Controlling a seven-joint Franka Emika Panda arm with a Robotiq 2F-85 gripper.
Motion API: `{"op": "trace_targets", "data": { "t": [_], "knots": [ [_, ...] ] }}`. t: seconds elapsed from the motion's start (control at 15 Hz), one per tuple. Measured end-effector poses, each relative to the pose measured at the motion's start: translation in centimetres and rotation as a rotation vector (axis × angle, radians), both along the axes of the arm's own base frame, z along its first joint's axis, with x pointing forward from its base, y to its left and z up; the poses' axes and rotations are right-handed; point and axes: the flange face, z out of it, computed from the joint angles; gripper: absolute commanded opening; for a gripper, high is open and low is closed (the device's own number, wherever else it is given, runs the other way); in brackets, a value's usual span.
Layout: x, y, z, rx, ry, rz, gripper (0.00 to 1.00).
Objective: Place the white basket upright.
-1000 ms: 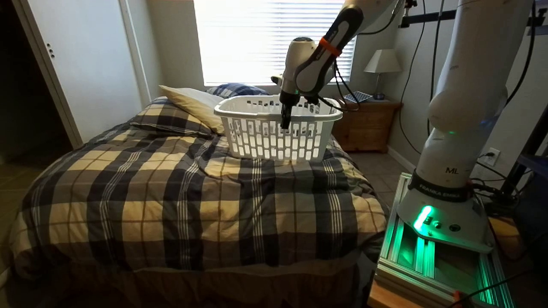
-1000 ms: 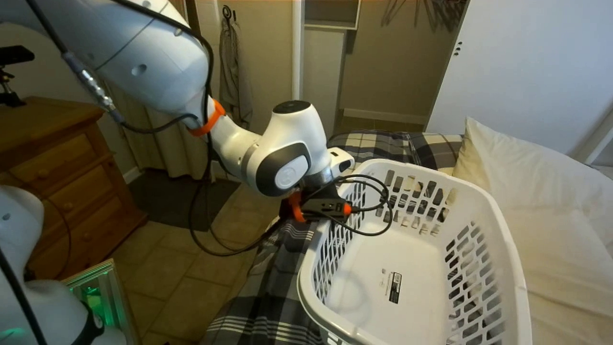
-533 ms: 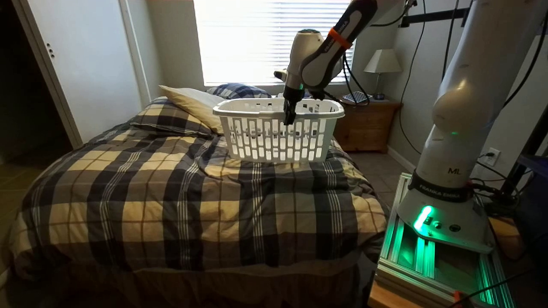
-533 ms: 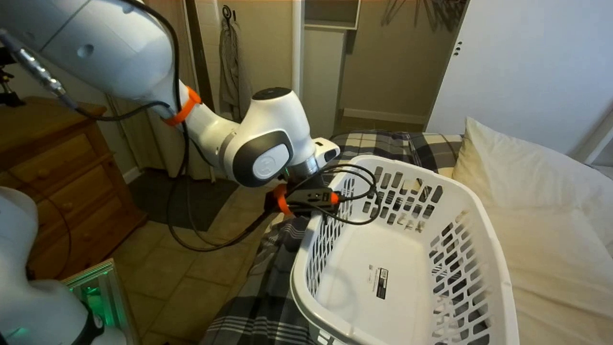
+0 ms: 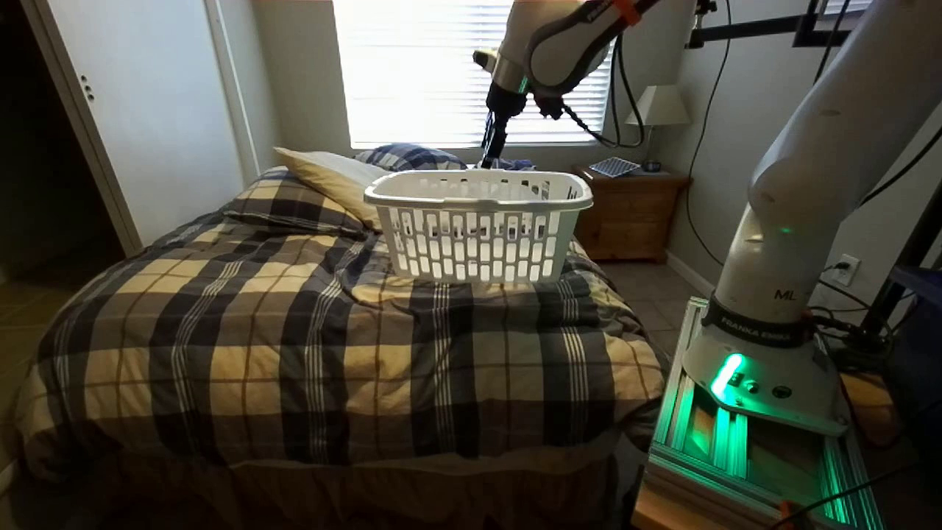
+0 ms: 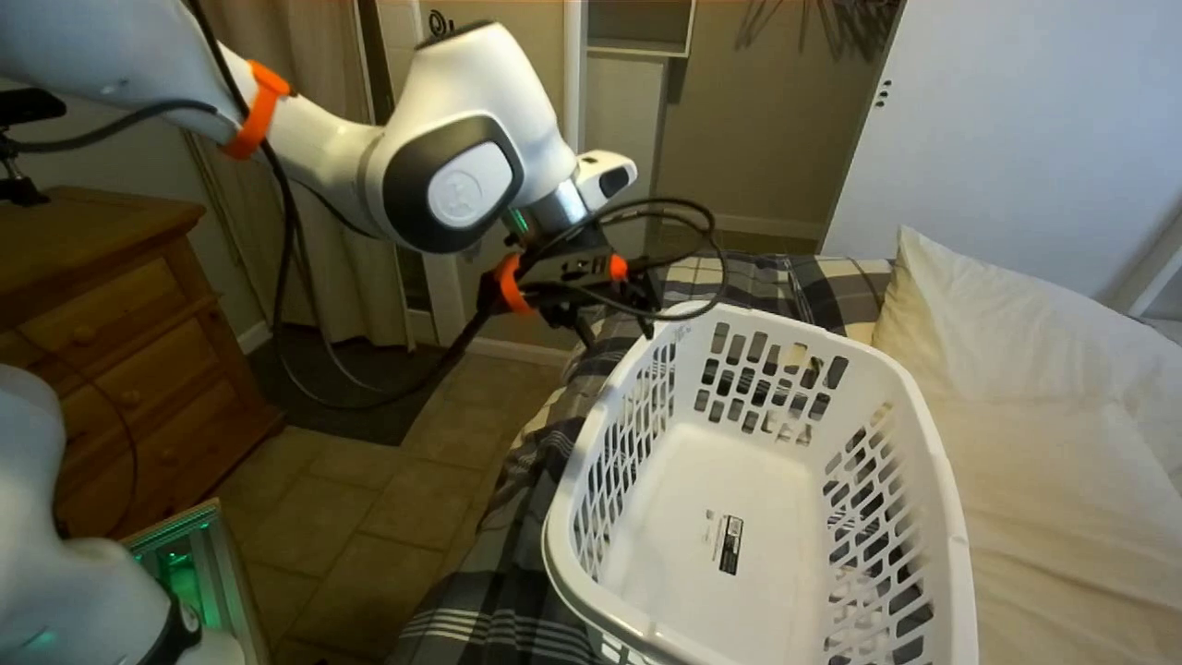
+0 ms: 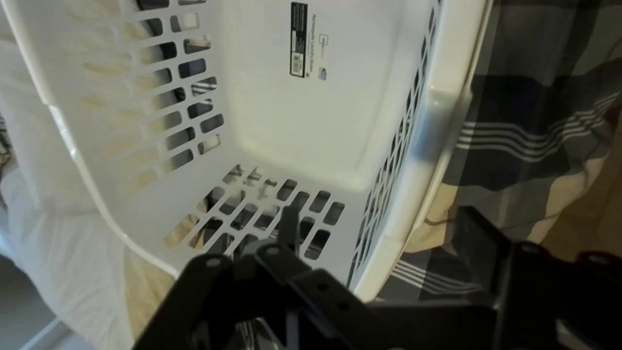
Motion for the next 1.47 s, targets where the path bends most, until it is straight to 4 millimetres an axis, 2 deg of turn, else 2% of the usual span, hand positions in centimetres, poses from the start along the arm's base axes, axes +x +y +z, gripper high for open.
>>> {"op": "trace_targets", "data": {
  "t": [0.2, 0.6, 0.8, 1.13, 1.47],
  "knots": [
    [-0.7, 0.4, 4.3, 0.006, -0.089, -0.051, 1.0],
    [-2.6, 0.7, 14.1, 0.087, -0.196, -0.351, 1.0],
    [-3.7, 0.5, 17.6, 0.132, -0.192, -0.506, 1.0],
    [-4.5, -0.2, 20.8, 0.201, -0.21, -0.712, 1.0],
    [-4.4, -0.2, 20.7, 0.201, -0.206, -0.716, 1.0]
  ]
}}
